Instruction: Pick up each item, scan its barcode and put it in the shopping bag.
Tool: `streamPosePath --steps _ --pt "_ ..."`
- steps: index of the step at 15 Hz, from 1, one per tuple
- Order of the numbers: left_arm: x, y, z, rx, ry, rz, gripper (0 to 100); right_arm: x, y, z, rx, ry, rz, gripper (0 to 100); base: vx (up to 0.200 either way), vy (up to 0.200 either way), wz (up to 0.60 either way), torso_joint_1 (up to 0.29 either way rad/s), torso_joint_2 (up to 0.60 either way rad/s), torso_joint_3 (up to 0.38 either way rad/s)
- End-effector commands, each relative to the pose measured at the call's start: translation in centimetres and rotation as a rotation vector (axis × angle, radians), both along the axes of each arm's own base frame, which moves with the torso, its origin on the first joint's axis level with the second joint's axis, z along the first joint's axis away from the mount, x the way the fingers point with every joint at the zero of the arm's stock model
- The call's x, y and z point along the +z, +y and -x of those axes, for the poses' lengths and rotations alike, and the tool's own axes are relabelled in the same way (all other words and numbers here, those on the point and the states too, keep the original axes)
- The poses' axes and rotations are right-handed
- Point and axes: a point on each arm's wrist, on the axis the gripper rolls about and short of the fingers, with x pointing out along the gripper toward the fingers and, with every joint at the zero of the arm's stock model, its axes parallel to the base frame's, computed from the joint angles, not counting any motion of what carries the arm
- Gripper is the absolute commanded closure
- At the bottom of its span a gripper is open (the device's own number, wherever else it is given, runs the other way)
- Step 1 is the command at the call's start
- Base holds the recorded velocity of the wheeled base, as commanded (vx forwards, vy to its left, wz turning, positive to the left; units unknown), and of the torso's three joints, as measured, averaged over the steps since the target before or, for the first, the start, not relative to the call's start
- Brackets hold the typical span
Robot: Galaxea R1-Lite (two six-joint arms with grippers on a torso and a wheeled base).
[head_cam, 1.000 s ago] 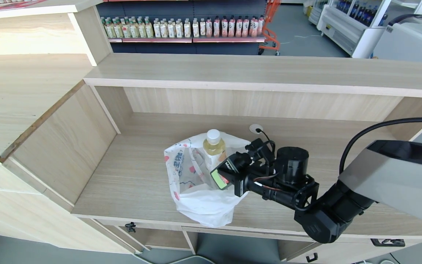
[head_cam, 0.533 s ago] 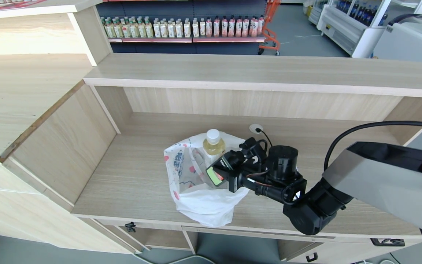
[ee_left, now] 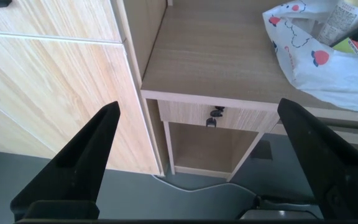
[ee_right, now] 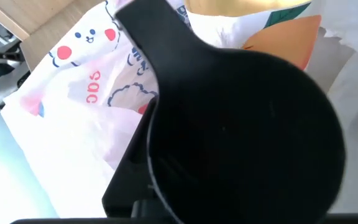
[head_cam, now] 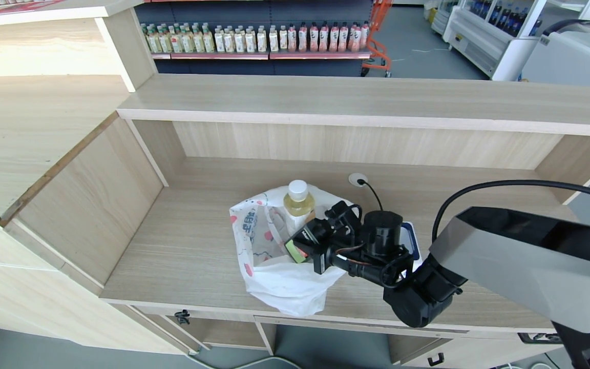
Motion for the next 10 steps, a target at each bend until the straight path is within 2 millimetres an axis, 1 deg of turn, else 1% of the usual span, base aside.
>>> streamPosePath --steps 1,5,8,9,10 --pt "0.00 0.00 0.00 0.000 -0.001 0.000 0 -0.93 0.43 -0.65 0.001 -0.007 0.008 100 0.000 0.000 0.00 0.000 0.00 0.000" --pt "0.00 0.00 0.00 0.000 -0.001 0.000 0 -1.67 0.61 -1.06 0.003 -0.031 0.041 100 0.000 0.000 0.00 0.000 0.00 0.000" --pt "0.00 0.00 0.00 0.000 -0.001 0.000 0 -1.60 0.62 -1.08 0.003 -0.031 0.041 100 0.000 0.000 0.00 0.000 0.00 0.000" --pt "0.00 0.00 0.00 0.000 -0.001 0.000 0 -1.49 0.63 -1.10 0.003 -0.035 0.038 0 0.000 0.000 0.00 0.000 0.00 0.000" --pt "0.00 0.00 0.00 0.000 -0.001 0.000 0 -1.40 0.64 -1.09 0.004 -0.037 0.036 0 0.000 0.000 0.00 0.000 0.00 0.000"
